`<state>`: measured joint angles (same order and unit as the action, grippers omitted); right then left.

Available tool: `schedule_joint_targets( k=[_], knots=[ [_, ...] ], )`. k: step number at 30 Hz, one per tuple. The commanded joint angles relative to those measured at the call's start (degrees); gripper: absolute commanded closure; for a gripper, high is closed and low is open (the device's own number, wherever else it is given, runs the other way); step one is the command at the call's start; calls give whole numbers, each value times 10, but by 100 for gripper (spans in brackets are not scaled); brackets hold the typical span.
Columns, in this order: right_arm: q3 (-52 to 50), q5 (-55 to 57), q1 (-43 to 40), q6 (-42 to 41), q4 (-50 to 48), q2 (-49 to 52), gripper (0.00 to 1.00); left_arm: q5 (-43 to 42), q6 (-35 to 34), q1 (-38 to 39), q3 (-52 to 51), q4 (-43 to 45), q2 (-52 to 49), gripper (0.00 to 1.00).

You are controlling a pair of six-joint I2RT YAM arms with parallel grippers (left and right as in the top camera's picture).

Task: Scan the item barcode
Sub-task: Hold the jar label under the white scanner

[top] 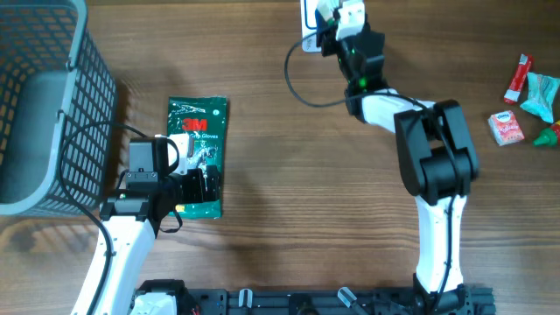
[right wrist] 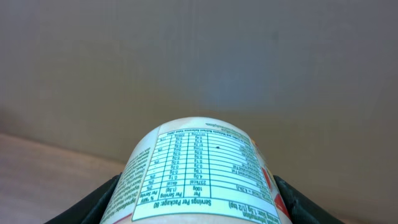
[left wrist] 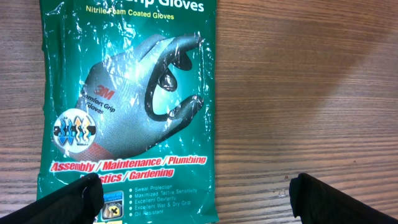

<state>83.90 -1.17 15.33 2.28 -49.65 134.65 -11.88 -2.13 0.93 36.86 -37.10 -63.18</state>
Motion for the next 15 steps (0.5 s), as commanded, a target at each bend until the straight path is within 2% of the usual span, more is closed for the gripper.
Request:
schedule_joint_targets(
  k=[1, 10, 15],
  knots=[
    [79, 3, 2, 7, 5, 54, 44, -1, -5, -5, 0, 2, 1, 0],
    [115, 3, 12, 5, 8, 74, 40, -1, -5, -5, 0, 2, 1, 0],
    [115, 3, 7, -85, 37, 30, 39, -1, -5, -5, 0, 2, 1, 0]
  ],
)
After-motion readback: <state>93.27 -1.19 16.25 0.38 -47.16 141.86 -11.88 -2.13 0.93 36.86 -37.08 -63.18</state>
